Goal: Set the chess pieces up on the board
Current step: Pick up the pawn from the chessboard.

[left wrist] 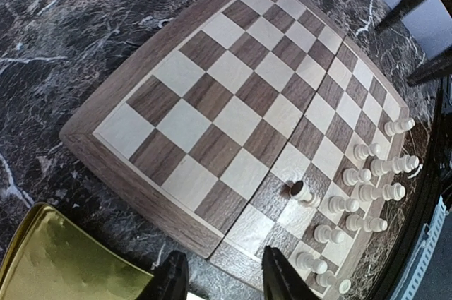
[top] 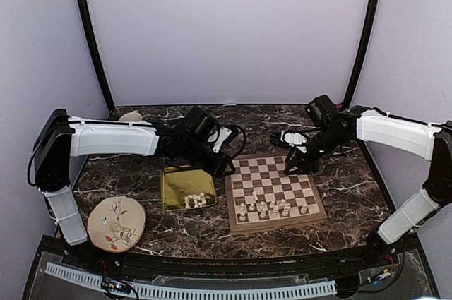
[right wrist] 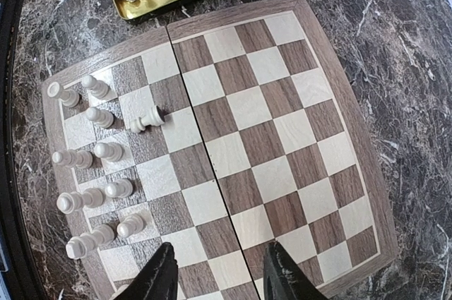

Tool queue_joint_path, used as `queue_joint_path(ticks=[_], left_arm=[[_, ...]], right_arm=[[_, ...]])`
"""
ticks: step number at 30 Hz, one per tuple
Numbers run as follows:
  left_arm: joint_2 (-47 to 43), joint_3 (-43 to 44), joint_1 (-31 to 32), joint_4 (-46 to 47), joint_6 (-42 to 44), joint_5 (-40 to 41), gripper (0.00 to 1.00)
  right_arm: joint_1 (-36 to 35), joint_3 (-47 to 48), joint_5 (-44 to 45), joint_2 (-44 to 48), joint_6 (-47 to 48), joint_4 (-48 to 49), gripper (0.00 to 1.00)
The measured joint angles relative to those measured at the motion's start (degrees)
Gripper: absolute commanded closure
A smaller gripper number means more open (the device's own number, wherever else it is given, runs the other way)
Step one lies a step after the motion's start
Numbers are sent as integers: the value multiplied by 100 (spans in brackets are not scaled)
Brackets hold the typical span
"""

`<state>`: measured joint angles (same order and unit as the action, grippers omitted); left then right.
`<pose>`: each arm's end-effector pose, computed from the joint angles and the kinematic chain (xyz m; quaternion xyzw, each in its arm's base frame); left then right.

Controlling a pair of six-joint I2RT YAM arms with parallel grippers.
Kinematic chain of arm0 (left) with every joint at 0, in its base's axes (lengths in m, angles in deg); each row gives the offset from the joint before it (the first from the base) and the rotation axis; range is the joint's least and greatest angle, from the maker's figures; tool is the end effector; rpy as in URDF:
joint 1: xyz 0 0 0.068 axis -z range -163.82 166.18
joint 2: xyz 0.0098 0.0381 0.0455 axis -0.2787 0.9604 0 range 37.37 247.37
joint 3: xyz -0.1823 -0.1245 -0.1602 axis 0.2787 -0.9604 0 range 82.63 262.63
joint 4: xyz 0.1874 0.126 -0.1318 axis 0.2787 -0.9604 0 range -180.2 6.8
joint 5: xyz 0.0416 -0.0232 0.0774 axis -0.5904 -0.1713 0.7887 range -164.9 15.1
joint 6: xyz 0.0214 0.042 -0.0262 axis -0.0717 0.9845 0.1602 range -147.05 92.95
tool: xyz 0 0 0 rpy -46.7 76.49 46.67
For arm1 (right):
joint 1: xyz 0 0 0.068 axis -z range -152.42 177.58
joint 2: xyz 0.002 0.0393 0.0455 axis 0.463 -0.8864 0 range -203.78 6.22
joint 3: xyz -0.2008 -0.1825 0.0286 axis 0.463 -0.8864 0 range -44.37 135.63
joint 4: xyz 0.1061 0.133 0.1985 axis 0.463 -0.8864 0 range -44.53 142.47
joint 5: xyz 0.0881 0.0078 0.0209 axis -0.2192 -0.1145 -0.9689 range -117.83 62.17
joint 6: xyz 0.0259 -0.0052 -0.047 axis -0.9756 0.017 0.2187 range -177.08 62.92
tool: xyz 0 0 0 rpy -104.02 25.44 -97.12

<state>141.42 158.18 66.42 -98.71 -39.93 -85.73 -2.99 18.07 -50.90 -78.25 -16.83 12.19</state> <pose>0.2548 -0.3167 0.2296 0.3284 0.8564 -0.2776 0.2859 0.2458 0.1614 0.2455 -0.5903 0.7476 0.1737 0.2500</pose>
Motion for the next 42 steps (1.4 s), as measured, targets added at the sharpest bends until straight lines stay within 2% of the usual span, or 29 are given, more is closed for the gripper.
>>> queue_joint_path(ticks=[4,9,12,15,20,29,34,42], left_arm=[[2,-175,199,267,483,-144,57],[26,-577,328,813,1687,-586,56],[350,-208,278,820,2168,-933,56],[719,138,262,953,2452,-1165,56],[1005,232,238,968,2677,-1410,55],[1128,310,238,970,3661,-1956,57],[1547,863,238,876,4205,-2057,58],[2024,1255,236,675,4636,-2286,58]], right_arm=[[-4,63,-44,-103,-39,17,60],[-4,52,-131,-72,-142,17,61],[-4,-63,-129,96,-177,22,61],[-4,-223,-92,317,-179,-2,61],[-4,-286,-22,487,-192,-28,61],[-4,-562,-66,553,-350,-4,61],[0,-715,-68,743,-437,0,61],[26,-848,-90,905,-496,33,61]])
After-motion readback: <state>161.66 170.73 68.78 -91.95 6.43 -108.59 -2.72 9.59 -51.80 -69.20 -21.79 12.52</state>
